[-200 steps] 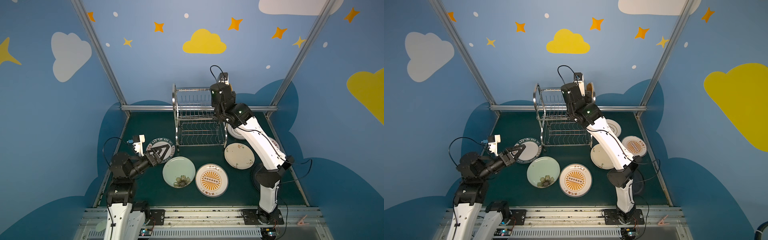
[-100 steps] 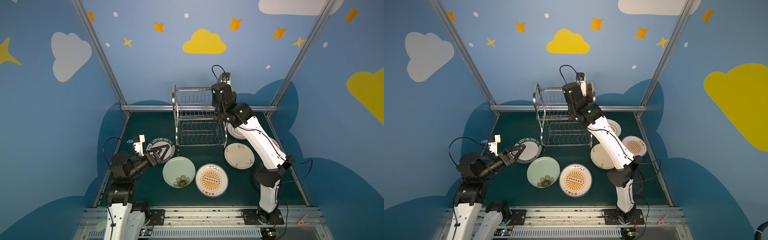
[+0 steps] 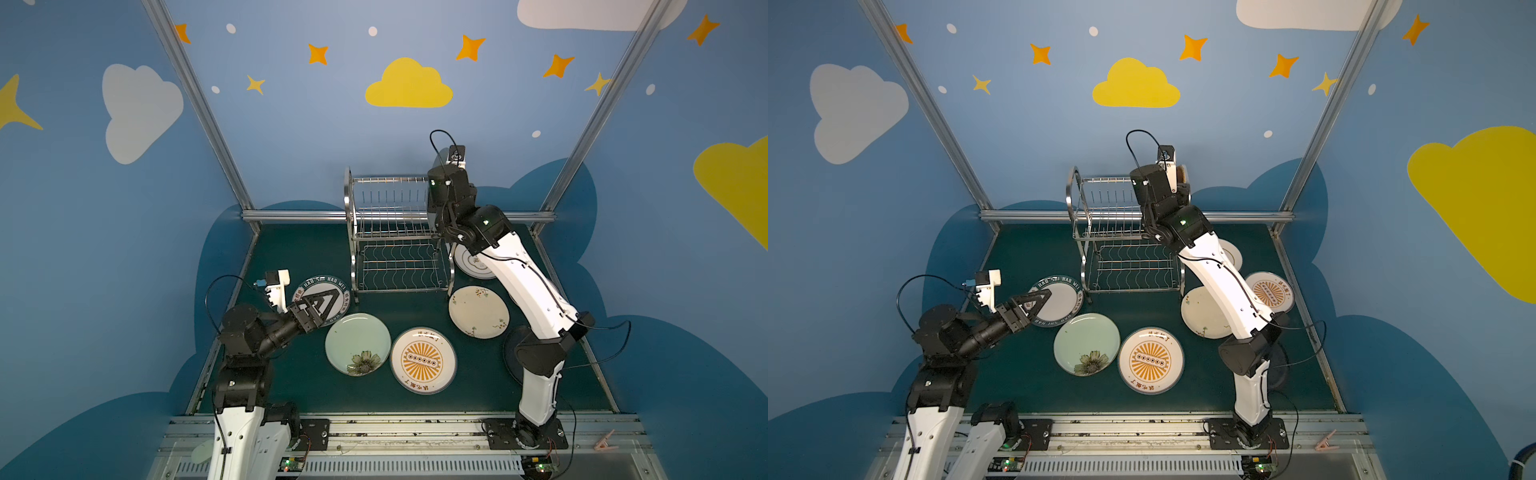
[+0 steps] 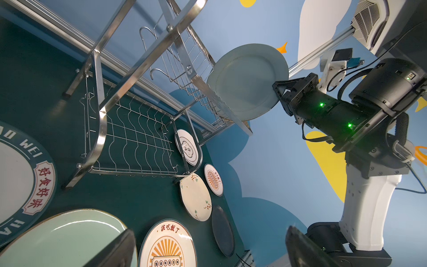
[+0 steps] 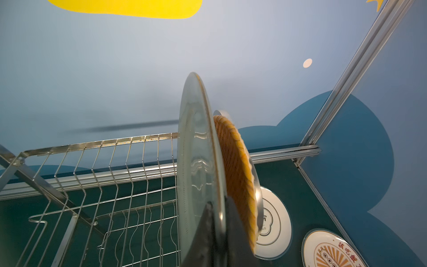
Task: Load plates into a dish rack
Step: Place the plate on the dish rack.
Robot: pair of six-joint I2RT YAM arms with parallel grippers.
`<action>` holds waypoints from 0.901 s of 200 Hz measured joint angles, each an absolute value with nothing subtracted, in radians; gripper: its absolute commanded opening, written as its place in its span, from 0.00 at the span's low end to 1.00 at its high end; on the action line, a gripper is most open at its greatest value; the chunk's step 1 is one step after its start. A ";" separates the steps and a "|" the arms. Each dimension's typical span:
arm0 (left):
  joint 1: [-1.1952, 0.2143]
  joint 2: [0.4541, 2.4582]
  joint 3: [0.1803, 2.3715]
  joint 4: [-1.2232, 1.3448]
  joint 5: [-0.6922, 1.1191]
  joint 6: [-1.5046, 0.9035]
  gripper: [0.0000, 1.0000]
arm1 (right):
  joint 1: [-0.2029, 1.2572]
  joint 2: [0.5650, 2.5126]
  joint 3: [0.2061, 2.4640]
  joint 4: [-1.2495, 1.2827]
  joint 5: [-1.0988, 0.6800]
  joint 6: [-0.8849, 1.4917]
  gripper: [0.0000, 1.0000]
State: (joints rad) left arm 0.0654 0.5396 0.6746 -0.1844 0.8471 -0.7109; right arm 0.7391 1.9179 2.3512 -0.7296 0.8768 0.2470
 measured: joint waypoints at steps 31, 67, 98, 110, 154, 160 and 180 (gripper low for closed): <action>0.065 0.540 0.675 -0.184 0.847 -0.710 1.00 | 0.725 1.915 2.334 -0.729 0.861 0.246 0.21; 0.065 0.540 0.675 -0.184 0.847 -0.710 1.00 | 0.715 1.911 2.329 -0.729 0.830 0.246 0.29; 0.065 0.540 0.675 -0.185 0.847 -0.710 1.00 | 0.715 1.901 2.324 -0.729 0.798 0.247 0.44; 0.065 0.540 0.675 -0.185 0.847 -0.710 1.00 | 0.715 1.898 2.323 -0.729 0.789 0.249 0.50; 0.065 0.540 0.675 -0.187 0.847 -0.710 1.00 | 0.715 1.887 2.316 -0.729 0.768 0.250 0.62; 0.065 0.540 0.675 -0.188 0.847 -0.710 1.00 | 0.715 1.884 2.316 -0.729 0.767 0.250 0.63; 0.065 0.540 0.675 -0.190 0.846 -0.710 1.00 | 0.715 1.879 2.316 -0.729 0.762 0.250 0.66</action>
State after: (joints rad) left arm 0.0654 0.5396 0.6746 -0.1902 0.8463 -0.7105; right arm 0.7155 1.8786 2.3157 -0.7292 0.7616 0.2504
